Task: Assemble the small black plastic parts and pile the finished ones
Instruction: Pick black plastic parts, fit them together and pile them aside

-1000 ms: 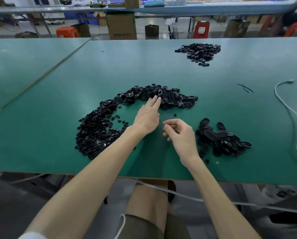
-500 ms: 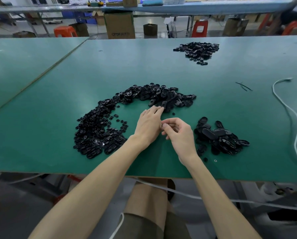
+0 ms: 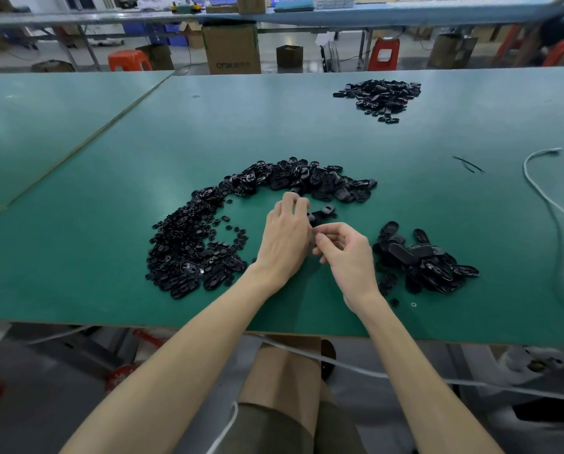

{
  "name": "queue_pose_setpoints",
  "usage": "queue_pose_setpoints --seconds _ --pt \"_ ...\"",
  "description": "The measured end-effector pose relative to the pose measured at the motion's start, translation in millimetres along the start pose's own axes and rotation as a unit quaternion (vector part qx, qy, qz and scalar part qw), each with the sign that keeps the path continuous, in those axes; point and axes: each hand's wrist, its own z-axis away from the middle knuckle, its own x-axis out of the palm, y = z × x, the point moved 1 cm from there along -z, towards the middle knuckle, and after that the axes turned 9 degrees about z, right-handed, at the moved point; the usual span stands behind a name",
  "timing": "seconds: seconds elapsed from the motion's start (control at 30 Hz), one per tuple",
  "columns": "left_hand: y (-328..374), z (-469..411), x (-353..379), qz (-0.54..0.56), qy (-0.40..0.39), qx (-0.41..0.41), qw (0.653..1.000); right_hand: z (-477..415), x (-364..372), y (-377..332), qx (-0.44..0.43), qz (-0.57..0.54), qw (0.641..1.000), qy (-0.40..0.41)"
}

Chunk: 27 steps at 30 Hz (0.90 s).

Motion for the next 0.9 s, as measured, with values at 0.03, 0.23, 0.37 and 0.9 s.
queue_pose_setpoints --seconds 0.03,0.23,0.37,0.9 --pt "-1 0 1 0.008 -0.028 0.017 0.999 0 0 0 0.001 -0.004 1.000 0.001" --pt "-5 -2 3 0.016 -0.078 0.022 0.997 0 0 -1 0.000 -0.010 1.000 0.004" --pt "-5 0 5 -0.001 -0.056 0.040 0.998 -1 0 -1 0.000 -0.009 1.000 0.005" --pt "0 -1 -20 0.216 -0.003 -0.040 0.976 -3 -2 2 0.019 -0.073 0.996 0.049"
